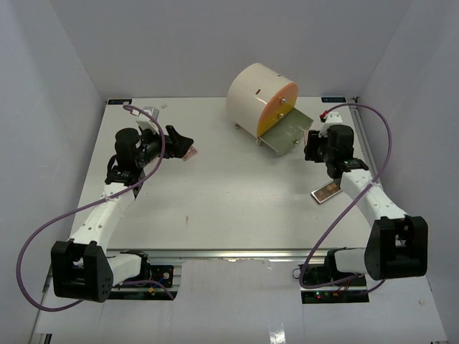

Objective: Organize the makeup

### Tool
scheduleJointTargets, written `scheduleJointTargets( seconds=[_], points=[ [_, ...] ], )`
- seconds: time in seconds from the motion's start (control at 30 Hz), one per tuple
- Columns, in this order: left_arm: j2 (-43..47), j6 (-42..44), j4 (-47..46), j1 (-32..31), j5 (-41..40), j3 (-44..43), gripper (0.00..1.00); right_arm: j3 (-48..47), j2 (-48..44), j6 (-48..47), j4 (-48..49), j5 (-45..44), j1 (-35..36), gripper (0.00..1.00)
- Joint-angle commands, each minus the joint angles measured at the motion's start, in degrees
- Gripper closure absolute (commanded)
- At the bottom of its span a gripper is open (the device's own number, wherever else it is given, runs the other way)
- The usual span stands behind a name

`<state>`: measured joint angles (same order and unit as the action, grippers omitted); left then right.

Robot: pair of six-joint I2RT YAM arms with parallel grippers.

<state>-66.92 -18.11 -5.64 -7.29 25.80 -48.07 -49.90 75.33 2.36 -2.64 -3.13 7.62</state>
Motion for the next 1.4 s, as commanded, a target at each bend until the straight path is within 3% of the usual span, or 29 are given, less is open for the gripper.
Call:
scheduleJointTargets(
  seconds=[0.0, 0.23, 0.33, 0.53, 0.7, 1.0, 1.1, 1.17, 1.23, 1.37],
  points=[
    [2.00, 0.13, -0.88, -0.08, -0.01, 0.94, 0.02, -7.46, 2.53, 5.36, 5.18, 5.45, -0.15, 0.82],
    [2.39, 1.30, -0.85, -0.08, -2.04, 1.47, 0.02, -16.98, 15.19, 20.48, 8.26, 11.38, -0.06, 0.75],
    [2.38, 1.74, -0.69, -0.09, -2.69, 1.48, 0.02, -21.15, 20.70, 24.89, 9.33, 12.16, -0.06, 0.67],
    [1.77, 2.11, -0.45, -0.03, -3.28, 1.31, 0.02, -26.32, 28.12, 27.69, 10.05, 14.56, -0.06, 0.44],
    [1.40, 2.29, -0.12, -0.05, -3.57, 1.22, 0.02, -27.05, 29.14, 26.92, 9.85, 14.91, -0.06, 0.25],
    [-0.77, 1.96, 1.54, -0.02, -3.66, 0.31, 0.02, -21.28, 20.98, 21.25, 10.82, 19.21, -1.61, 0.22],
    [-4.14, 0.25, 4.40, -0.09, -7.10, -2.06, 0.02, -18.16, 15.51, 7.90, 10.29, 31.31, -4.06, 0.11],
    [-6.88, -0.95, 8.25, -0.09, -8.86, -3.82, 0.02, -15.14, 12.27, 2.58, 10.15, 46.28, -6.37, 0.06],
    [-10.13, -2.28, 10.13, -0.07, -9.79, -4.92, 0.02, -12.26, 8.41, -0.90, 9.33, 55.93, -9.72, 0.02],
    [-17.44, -6.42, 15.35, -0.01, -13.15, -8.26, 0.02, -6.56, 1.60, -8.46, 6.57, 57.93, -10.87, 0.04]
  ],
)
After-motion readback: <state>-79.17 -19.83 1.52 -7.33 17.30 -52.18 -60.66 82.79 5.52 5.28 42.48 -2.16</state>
